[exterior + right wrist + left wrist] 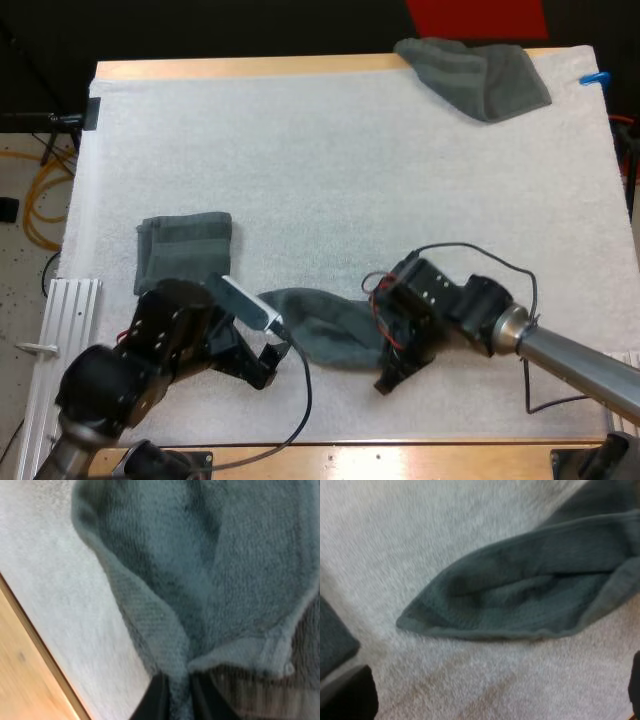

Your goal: Pick towel from pile fold and stack

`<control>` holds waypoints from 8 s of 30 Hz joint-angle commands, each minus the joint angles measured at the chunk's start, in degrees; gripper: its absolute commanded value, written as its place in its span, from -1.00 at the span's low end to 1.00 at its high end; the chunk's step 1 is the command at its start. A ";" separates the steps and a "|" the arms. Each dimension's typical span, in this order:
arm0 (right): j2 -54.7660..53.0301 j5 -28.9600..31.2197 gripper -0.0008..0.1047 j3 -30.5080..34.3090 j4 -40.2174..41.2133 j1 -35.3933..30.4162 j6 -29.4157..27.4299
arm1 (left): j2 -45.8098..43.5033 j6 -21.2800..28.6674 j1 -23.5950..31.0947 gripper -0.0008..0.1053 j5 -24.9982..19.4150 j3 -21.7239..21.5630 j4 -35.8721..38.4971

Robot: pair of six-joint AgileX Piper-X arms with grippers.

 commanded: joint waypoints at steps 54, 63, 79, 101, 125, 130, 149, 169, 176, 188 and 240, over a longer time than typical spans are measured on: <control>-8.62 19.40 -0.99 7.52 1.58 1.19 5.66 | 39.46 6.17 -12.15 0.96 -10.26 11.96 -18.45; -8.62 19.40 -0.99 7.52 1.36 1.19 5.66 | 40.52 5.96 -15.72 0.94 -8.89 11.41 -18.45; -8.62 19.40 -0.99 7.52 0.86 1.19 5.66 | 40.52 6.14 -15.72 0.94 -13.80 11.41 -18.00; -9.26 20.28 -0.99 7.21 -0.83 1.19 5.66 | 39.83 4.46 -15.72 -0.98 -10.03 9.76 -15.76; -24.45 17.77 -0.99 -14.19 13.87 1.19 6.18 | 14.62 -5.40 -10.71 -0.98 6.32 -20.83 8.88; -25.76 10.61 -0.99 -16.45 14.61 1.19 6.55 | 13.88 -8.49 -10.94 -0.98 10.31 -20.98 13.70; -22.89 5.27 -0.99 -10.32 11.79 1.19 6.91 | 14.22 -9.17 -10.94 -0.98 9.99 -20.64 15.05; -12.68 33.54 0.46 -10.96 -6.09 -6.52 13.37 | 26.33 -7.80 9.39 -0.98 18.47 -14.59 -11.69; -15.10 33.44 0.20 -11.03 -2.74 -7.94 13.37 | 27.57 -3.72 9.93 -0.96 18.47 -14.66 -12.33; -16.09 30.63 0.18 -10.86 4.25 -7.94 13.26 | 26.98 0.31 9.93 0.71 16.73 -14.75 -12.16; 7.83 10.12 -0.98 3.68 -23.13 -7.94 12.97 | 3.63 -0.41 9.93 0.74 15.73 -7.31 7.09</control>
